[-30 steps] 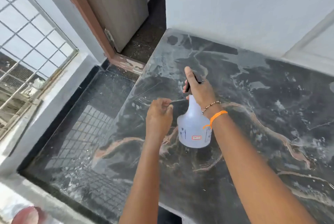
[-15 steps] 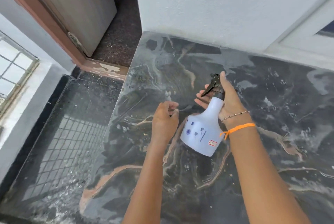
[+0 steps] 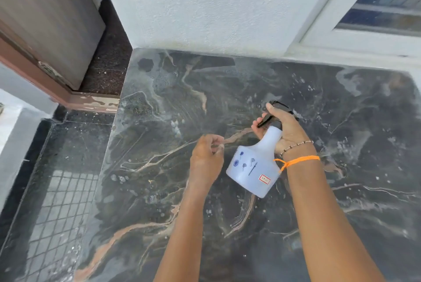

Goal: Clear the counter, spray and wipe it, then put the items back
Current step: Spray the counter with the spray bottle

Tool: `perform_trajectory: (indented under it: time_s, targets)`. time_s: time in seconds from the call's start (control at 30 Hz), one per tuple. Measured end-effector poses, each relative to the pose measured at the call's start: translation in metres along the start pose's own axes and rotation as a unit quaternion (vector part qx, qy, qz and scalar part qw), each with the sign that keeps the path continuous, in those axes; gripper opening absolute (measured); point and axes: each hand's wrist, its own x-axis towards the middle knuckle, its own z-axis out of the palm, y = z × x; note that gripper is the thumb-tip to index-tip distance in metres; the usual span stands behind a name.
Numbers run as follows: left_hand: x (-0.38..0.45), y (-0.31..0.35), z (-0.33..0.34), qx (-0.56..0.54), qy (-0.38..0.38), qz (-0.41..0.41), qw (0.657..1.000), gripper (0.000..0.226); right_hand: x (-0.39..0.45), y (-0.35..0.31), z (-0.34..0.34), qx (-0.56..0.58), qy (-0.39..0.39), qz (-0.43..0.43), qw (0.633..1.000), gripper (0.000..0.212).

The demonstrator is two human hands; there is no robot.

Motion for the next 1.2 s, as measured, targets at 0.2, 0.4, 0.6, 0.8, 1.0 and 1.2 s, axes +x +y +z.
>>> perform_trajectory:
  time_s: [0.2, 0.4, 0.6, 0.8, 1.0, 1.2]
  targets:
    - [-0.015, 0.010, 0.039, 0.020, -0.018, 0.017, 0.999, 0.015, -0.024, -0.028, -0.064, 0.076, -0.023, -0.044, 0.996, 0.021]
    - [-0.041, 0.040, 0.121, 0.039, -0.068, 0.036, 0.996, 0.017, -0.029, -0.103, -0.147, 0.107, 0.014, -0.092, 0.990, 0.020]
    - [-0.066, 0.069, 0.206, 0.069, -0.079, 0.039, 0.994, 0.029, -0.017, -0.157, -0.214, 0.142, 0.048, -0.084, 0.985, 0.030]
    - [-0.082, 0.080, 0.261, 0.082, -0.058, 0.014, 0.995, 0.015, -0.009, -0.189, -0.271, 0.163, 0.078, -0.058, 0.982, 0.030]
    - [-0.096, 0.076, 0.251, 0.103, -0.015, 0.007, 0.995, 0.015, -0.021, -0.169, -0.280, 0.184, -0.034, -0.033, 0.982, 0.023]
    - [-0.114, 0.042, 0.200, 0.152, 0.081, -0.053, 0.984, 0.026, -0.044, -0.103, -0.232, 0.032, -0.106, 0.049, 0.993, 0.026]
